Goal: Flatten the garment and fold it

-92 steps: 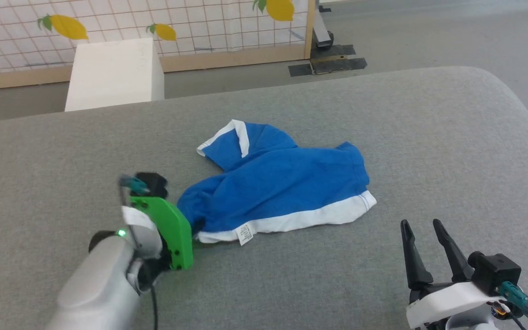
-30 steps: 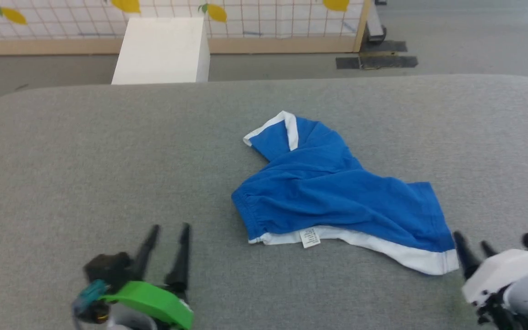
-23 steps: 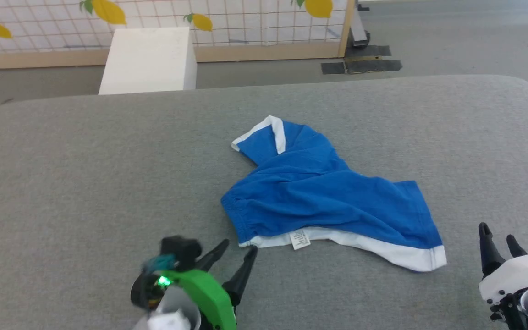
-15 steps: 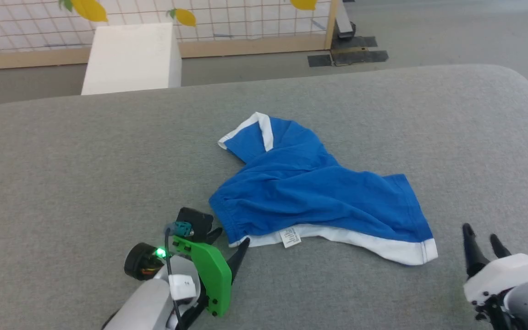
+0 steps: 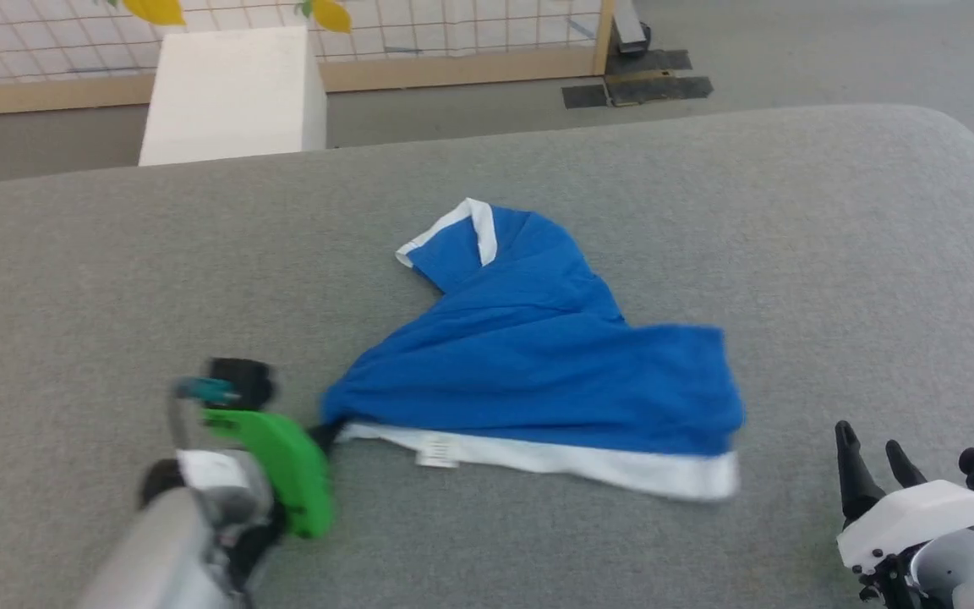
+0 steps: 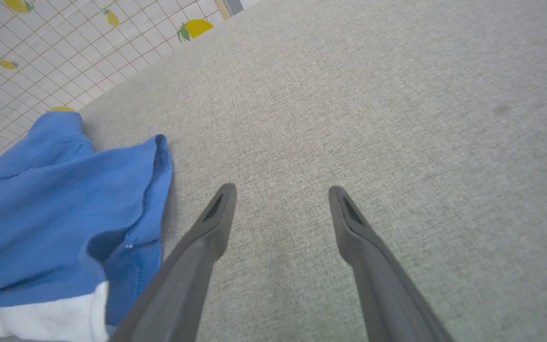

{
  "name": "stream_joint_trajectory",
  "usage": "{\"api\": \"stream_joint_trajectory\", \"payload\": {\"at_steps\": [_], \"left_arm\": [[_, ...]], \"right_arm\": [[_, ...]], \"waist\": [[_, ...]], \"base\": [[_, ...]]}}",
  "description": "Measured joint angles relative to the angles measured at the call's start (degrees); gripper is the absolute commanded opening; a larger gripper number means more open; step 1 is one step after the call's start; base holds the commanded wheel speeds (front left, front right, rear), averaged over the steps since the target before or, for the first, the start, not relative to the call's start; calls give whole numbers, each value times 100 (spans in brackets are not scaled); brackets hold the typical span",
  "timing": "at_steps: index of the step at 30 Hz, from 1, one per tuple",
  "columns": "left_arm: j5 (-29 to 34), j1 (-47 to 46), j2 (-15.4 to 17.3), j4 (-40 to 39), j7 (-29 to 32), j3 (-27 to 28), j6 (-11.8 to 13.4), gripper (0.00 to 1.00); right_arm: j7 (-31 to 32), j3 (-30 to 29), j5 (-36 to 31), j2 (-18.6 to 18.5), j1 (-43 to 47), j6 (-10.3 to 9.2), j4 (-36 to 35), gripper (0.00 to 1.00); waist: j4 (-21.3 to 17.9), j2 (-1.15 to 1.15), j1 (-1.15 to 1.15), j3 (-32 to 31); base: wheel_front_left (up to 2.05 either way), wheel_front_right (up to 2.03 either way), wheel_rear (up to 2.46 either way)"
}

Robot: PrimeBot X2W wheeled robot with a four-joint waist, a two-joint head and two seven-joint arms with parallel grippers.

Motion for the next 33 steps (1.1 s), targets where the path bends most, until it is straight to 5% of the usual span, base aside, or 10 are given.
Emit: {"api": "stream_joint_trajectory", "payload": {"at_steps": [8,9,10,16,24,33], "left_arm": [[-703,58,532,-113,1072,548,506,0],[-722,81,527,-127,1102,550,544,18],[-725,119,506,-148,1096,560,584,100],[-732,289,334,-514,355,770,639,100],[628,1166,537,-1180,-2626,971,993,100],[1122,1983,138,-1730,-2961,1480,1200,100]], "right_arm": [[-16,76,-87,2,-12,0,74,100],[-16,104,-87,2,-16,0,82,100],[-16,131,-87,2,-28,0,93,100],[-18,211,-164,1,-66,0,74,100],[201,513,-955,-5,42,0,-550,100],[2027,1959,-968,1,526,0,-1434,100]], "waist": [[334,0,0,-73],[365,0,0,-75],[400,0,0,-78],[560,0,0,-123],[573,0,0,-274],[627,0,0,-286]], "base": [[0,0,0],[0,0,0],[0,0,0],[0,0,0],[0,0,0],[0,0,0]]}}
